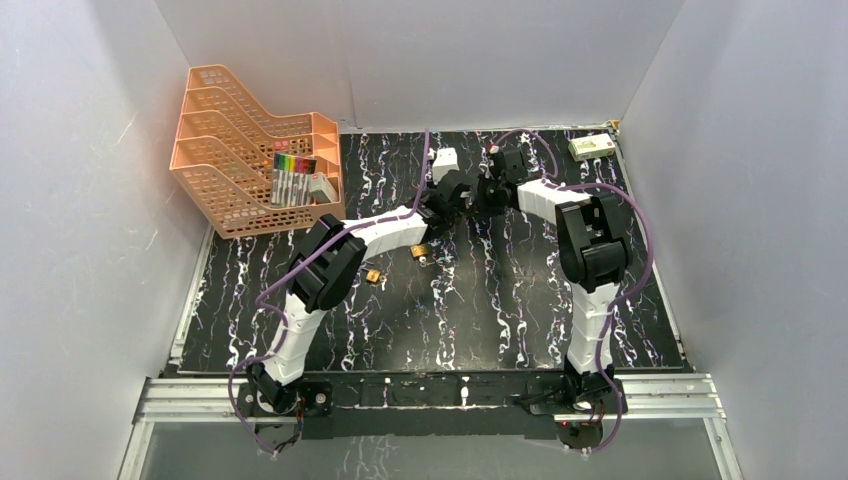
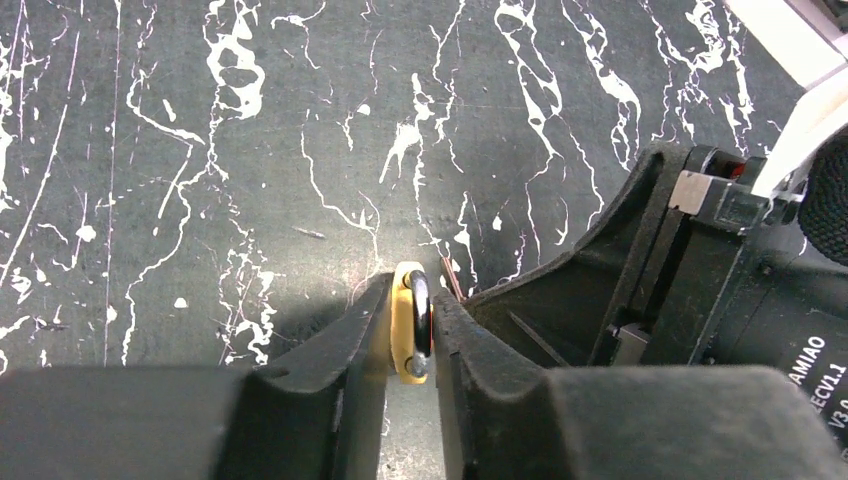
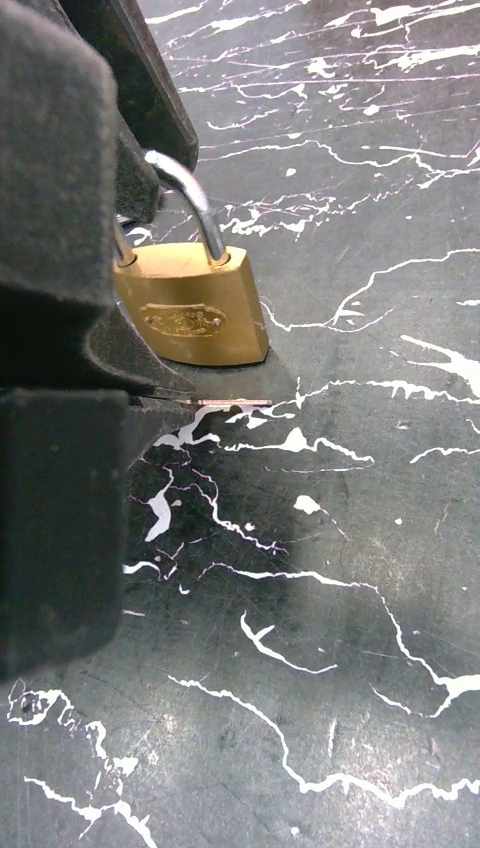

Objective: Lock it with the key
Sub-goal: Place the key at the center of the board.

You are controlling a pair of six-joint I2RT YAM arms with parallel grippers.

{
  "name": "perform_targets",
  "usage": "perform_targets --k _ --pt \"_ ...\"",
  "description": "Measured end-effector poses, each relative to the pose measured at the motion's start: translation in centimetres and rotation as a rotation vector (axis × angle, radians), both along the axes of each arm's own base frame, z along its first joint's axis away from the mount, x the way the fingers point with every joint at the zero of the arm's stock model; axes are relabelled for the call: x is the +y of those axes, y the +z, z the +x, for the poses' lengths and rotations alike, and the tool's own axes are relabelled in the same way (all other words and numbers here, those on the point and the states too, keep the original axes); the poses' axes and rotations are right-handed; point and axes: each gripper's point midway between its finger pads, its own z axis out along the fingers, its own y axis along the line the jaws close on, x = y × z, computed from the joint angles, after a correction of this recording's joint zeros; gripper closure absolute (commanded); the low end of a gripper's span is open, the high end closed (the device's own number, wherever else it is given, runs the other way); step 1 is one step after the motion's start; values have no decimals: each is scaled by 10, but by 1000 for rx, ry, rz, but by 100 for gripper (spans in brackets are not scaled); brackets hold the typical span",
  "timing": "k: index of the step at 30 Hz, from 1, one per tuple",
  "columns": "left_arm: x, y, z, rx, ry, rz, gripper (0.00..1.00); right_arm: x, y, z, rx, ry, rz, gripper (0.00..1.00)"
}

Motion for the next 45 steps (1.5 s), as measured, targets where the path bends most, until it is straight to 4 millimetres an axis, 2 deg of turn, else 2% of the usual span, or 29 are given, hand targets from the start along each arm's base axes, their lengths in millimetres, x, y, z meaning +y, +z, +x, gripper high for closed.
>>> perform_targets --k 5,12,15,18,21,23,24,25,28,32,36,38,40,42,45 --pt "-2 3 1 -5 -2 -7 58 2 -1 0 -2 -9 20 79" --pt "-2 6 3 -11 1 -11 38 2 3 2 -15 -18 25 46" --pt "2 7 6 -19 18 -4 31 -9 6 4 -29 -41 -10 38" --pt "3 7 6 -21 21 0 18 -21 10 2 -30 -64 -49 30" --pt "5 12 7 -33 25 5 2 -36 23 -4 -32 -93 -101 24" --pt "8 18 6 -46 23 6 2 -45 40 -8 -45 -111 -121 18" --pt "10 22 4 -52 22 5 2 -49 52 -10 -54 -123 -131 11" --pt "12 27 2 -62 18 4 2 -51 64 -12 -68 -129 -133 2" --pt "25 47 -7 -96 10 10 2 -54 123 -21 -144 -156 -99 1" --pt "49 80 -22 -141 7 -2 4 -50 235 -41 -314 -172 43 1" --pt "79 97 -28 -120 -74 -43 10 -43 370 -81 -542 -166 283 1" --pt "99 91 -20 -98 -79 -35 11 -41 426 -109 -632 -154 409 1" --pt "116 73 -18 -42 -111 0 12 -41 469 -134 -699 -137 510 1" --pt "127 51 -22 31 -153 46 14 -40 499 -151 -734 -123 581 2" --pt "126 22 -38 126 -235 92 15 -37 537 -167 -767 -90 669 2"
